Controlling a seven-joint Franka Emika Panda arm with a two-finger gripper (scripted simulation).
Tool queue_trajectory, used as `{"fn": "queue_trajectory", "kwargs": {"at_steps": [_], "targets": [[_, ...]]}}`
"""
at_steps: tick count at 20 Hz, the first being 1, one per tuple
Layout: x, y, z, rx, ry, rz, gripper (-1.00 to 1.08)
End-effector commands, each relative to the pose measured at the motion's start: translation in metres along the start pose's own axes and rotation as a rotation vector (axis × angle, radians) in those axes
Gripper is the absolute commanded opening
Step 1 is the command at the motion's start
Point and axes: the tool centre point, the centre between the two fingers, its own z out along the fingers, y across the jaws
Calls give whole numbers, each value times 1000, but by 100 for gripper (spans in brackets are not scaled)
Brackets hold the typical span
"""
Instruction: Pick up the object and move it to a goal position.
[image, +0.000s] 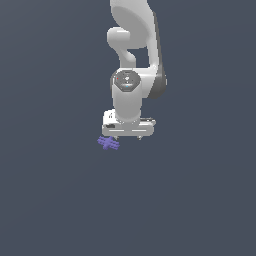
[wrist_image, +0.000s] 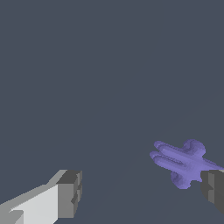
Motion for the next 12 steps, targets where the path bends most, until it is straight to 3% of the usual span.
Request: {"fn": "queue_trajectory", "kwargs": {"at_steps": [1,12], "targets": [[0,0,0,0,0,0,100],[8,10,-22,-1,28,31,100]]}}
